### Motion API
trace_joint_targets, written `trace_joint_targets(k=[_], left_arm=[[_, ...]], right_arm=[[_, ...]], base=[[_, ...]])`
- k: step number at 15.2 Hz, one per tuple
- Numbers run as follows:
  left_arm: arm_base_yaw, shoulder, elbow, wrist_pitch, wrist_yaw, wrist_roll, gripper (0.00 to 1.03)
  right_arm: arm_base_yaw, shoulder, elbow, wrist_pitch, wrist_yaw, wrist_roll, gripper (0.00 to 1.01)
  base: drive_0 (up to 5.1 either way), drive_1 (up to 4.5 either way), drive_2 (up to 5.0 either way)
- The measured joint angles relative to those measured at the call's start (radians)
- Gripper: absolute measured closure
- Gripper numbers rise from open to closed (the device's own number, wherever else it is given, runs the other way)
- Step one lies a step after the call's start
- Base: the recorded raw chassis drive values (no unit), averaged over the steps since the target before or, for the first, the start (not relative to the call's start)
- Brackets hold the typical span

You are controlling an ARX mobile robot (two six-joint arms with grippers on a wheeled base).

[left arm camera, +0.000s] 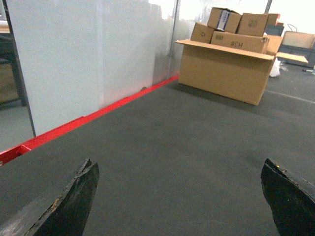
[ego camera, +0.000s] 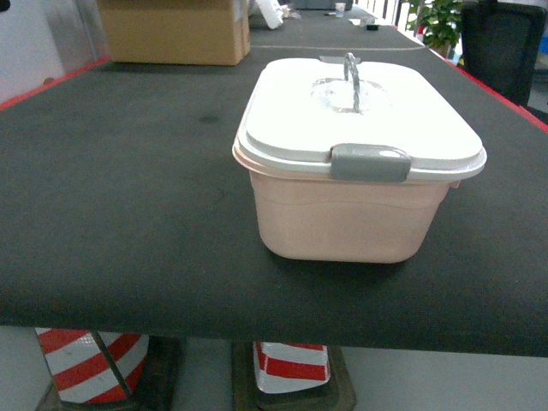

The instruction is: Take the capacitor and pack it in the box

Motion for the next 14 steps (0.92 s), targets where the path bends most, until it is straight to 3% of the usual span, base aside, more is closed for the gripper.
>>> trace_joint_targets(k=[2,3,4,5,8,9,11,14], left_arm=[[-0.005,-0.002,-0.004,-0.016,0.031,0.011,0.06],[0.027,-0.051,-0.030,-0.119,0.243,0.039,0.18],[0.052,-0.116,-0.111,-0.106,0.393,0.055,0.30],[0.068,-0.174,-0.183,-0.082,0.475,0.062,0.43],[0.093,-0.291,-0.352,-0.057,0.526,0.063,0.81],[0.107,-0.354,-0.412,-0.057,0.534,0.063,0.99],[0.170,-0.435,-0.474,-0.070,0.592,0.063,1.01],[0.177,-0.504,-0.522,-0.095,0.599,0.063,1.01]], right_arm=[[0.000,0.000,0.000,-0.001,0.000,0.000,0.03],[0.000,0.000,0.000,-0.001,0.001,0.000,0.03],[0.000,0.000,0.000,0.000,0.001,0.000,0.03],[0.000,0.000,0.000,0.000,0.000,0.000,0.03],[0.000,0.000,0.000,0.000,0.000,0.000,0.03],[0.000,0.000,0.000,0.000,0.000,0.000,0.03],[0.000,0.000,0.000,0.000,0.000,0.000,0.03],[0.000,0.000,0.000,0.000,0.000,0.000,0.03]], base=[[0.0,0.00,0.0],[0.0,0.00,0.0],[0.0,0.00,0.0],[0.0,0.00,0.0],[0.0,0.00,0.0],[0.0,0.00,0.0],[0.0,0.00,0.0],[0.0,0.00,0.0]])
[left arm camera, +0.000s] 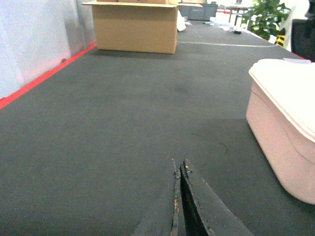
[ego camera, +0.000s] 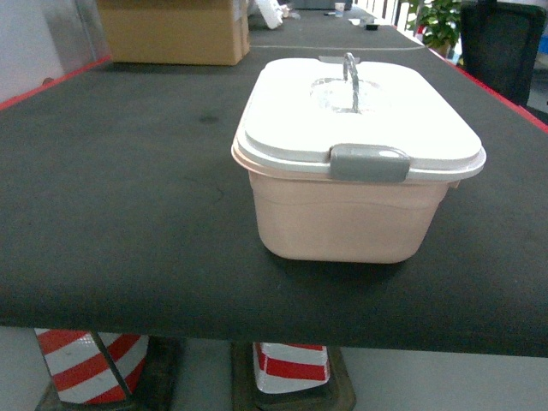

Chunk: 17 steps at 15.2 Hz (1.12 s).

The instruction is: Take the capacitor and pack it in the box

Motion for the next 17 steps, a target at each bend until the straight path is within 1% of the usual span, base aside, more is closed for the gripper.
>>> trace_joint_targets(k=[7,8,9,10,12,13,17], left_arm=[[-0.003,-0.097,-0.047,-0.050,0.001,0.000,1.01],[-0.003,-0.192,-0.083,-0.110,0.001,0.000,1.01],[-0.003,-0.231,-0.129,-0.076,0.001,0.000,1.01],[-0.003,-0.269,-0.144,-0.148,0.002,0.000,1.01],[-0.003,-0.391,-0.145,-0.230,0.002,0.000,1.01],[-0.003,-0.529,-0.145,-0.369,0.002,0.000,1.01],[-0.003,-0.602,-0.145,-0.433,0.002,0.000,1.01]], right_arm=[[0.000,0.000,0.000,0.000,0.000,0.000,0.03],[0.000,0.000,0.000,0.000,0.000,0.000,0.03],[0.000,0.000,0.000,0.000,0.000,0.000,0.03],[0.000,0.000,0.000,0.000,0.000,0.000,0.03],[0.000,0.000,0.000,0.000,0.000,0.000,0.03],[0.000,0.000,0.000,0.000,0.000,0.000,0.03],[0.000,0.000,0.000,0.000,0.000,0.000,0.03]], base=[[0.0,0.00,0.0],[0.0,0.00,0.0],[0.0,0.00,0.0],[0.0,0.00,0.0],[0.0,0.00,0.0],[0.0,0.00,0.0],[0.0,0.00,0.0]])
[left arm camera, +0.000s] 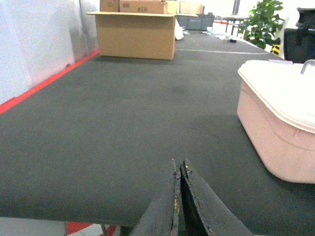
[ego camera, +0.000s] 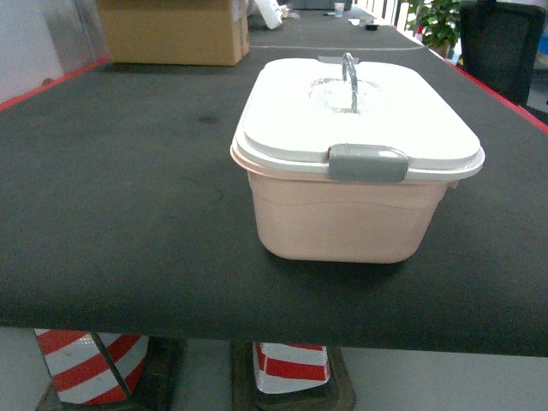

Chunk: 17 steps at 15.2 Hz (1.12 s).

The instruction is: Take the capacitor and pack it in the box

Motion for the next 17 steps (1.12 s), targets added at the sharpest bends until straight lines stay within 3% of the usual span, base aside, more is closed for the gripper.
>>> trace_joint_targets(k=[8,10,12,13,17], left_arm=[[0.000,-0.193,0.000,-0.195,0.000,0.000,1.01],[0.000,-0.364,0.001,-0.355,0.003,0.000,1.01],[0.000,-0.365,0.000,-0.381,0.002,0.000,1.01],[0.000,-0.365,0.000,-0.377,0.002,0.000,0.96],[0.000,-0.365,0.000,-0.377,0.002,0.000,0.45]], right_arm=[[0.000,0.000,0.000,0.000,0.000,0.000,0.03],[0.000,0.000,0.000,0.000,0.000,0.000,0.03],[0.000,0.000,0.000,0.000,0.000,0.000,0.03],[0.000,0.000,0.000,0.001,0.000,0.000,0.03],[0.000,0.000,0.000,0.000,0.000,0.000,0.03]], base=[[0.0,0.00,0.0],[0.0,0.00,0.0],[0.0,0.00,0.0],[0.0,0.00,0.0],[0.0,0.00,0.0]])
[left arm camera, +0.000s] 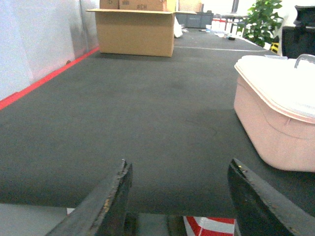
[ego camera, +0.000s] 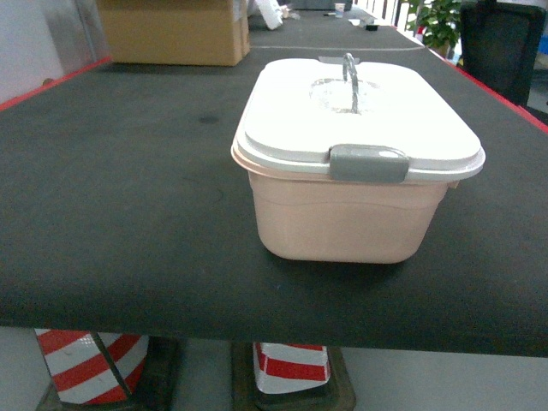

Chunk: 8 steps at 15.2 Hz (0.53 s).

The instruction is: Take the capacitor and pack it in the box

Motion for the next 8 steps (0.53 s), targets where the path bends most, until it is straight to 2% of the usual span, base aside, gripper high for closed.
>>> trace_joint_targets(k=[3,4,8], left_arm=[[0.000,0.000,0.000,0.000,0.000,0.000,0.07],[0.000,0.000,0.000,0.000,0.000,0.002,0.05],[0.000,0.000,0.000,0.000,0.000,0.002,0.05]], right_arm=[[0.000,0.000,0.000,0.000,0.000,0.000,0.03],[0.000,0.000,0.000,0.000,0.000,0.000,0.03],[0.000,0.000,0.000,0.000,0.000,0.000,0.03]], base=[[0.0,0.00,0.0],[0.0,0.00,0.0],[0.0,0.00,0.0]])
